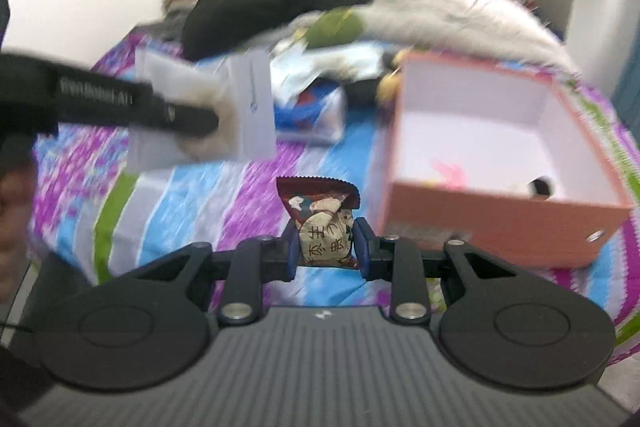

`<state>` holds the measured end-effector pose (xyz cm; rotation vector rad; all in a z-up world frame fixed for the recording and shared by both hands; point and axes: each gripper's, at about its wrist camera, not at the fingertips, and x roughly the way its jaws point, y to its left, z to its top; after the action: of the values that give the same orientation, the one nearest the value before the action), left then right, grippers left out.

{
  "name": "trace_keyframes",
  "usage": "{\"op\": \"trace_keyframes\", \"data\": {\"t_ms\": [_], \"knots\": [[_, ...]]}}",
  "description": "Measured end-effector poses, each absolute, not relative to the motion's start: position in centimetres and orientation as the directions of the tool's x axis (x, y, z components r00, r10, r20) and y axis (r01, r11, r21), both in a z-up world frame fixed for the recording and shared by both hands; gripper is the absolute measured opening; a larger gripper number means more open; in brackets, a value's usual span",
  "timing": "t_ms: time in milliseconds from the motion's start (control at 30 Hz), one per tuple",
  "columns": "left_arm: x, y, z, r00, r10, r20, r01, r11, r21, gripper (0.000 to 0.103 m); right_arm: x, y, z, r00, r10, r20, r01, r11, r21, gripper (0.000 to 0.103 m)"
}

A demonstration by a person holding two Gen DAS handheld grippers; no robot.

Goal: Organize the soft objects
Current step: 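Carry the packet with left tool while right tool carries the candy over the box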

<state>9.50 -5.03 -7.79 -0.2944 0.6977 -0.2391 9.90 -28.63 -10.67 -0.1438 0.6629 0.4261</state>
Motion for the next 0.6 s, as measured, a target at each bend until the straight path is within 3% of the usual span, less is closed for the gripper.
{"op": "trace_keyframes", "data": {"t_ms": [267,467,600], "knots": [[14.8,-9.3,-5.4,0.747,-0.369,-0.553,0.217,0.922,-0.321,0.014,14.8,-33.4,-8.4,0.774,0.279,-0.568,-0.290,0.954,0.073,0.032],[19.8,-13.0,-5.4,0.710,-0.402,-0.578,0.265,0.913,-0.308,0.014,19.9,-36.4,-8.9,0.758,0.238,-0.607,-0.201,0.971,0.129,0.032],[23.9,-15.2,-6.9,0.630,-0.422,-0.652,0.291,0.907,-0.305,0.014,22.9,-37.9,-10.5,0.702,0.234,-0.673,-0.187,0.972,0.144,0.032]]}}
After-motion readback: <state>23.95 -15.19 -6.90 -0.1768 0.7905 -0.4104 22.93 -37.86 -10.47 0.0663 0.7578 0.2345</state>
